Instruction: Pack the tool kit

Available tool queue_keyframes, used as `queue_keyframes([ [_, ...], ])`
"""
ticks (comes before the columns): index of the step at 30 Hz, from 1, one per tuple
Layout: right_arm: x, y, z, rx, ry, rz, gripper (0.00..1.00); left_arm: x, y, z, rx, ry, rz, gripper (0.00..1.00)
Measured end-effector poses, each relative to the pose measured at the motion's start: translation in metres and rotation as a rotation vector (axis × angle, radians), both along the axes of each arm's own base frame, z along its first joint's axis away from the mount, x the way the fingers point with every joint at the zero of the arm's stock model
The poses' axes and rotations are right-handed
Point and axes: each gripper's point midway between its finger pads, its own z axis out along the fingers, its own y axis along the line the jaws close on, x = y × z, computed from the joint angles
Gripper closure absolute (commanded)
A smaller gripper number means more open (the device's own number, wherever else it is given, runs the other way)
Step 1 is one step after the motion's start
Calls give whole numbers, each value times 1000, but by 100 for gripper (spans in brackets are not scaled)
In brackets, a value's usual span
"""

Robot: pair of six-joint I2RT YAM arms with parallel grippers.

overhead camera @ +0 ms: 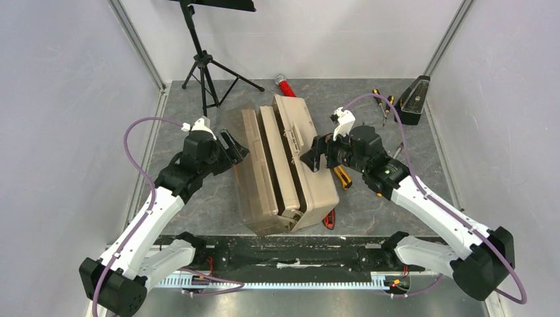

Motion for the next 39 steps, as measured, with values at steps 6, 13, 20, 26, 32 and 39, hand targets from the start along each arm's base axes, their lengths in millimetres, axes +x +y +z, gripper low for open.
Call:
queue_keyframes([
  [6, -33, 3, 3, -192, -53, 7, 12, 0, 0, 0, 0, 0, 0, 20],
  [13, -71, 16, 44, -325, -179, -12, 14, 0, 0, 0, -1, -1, -1, 20],
  [20, -88, 30, 42, -539, -239, -73, 18, 0, -1, 1, -2, -2, -2, 20],
  [26, -81, 19, 7, -777, -245, -144, 26, -1, 0, 2, -5, -7, -2, 20],
  [32, -75, 12, -4, -878, -260, -192, 27, -1, 0, 2, -6, -9, -2, 20],
  [39, -67, 10, -28, -1042, -281, -223, 34, -3, -1, 3, -5, -15, -15, 20],
])
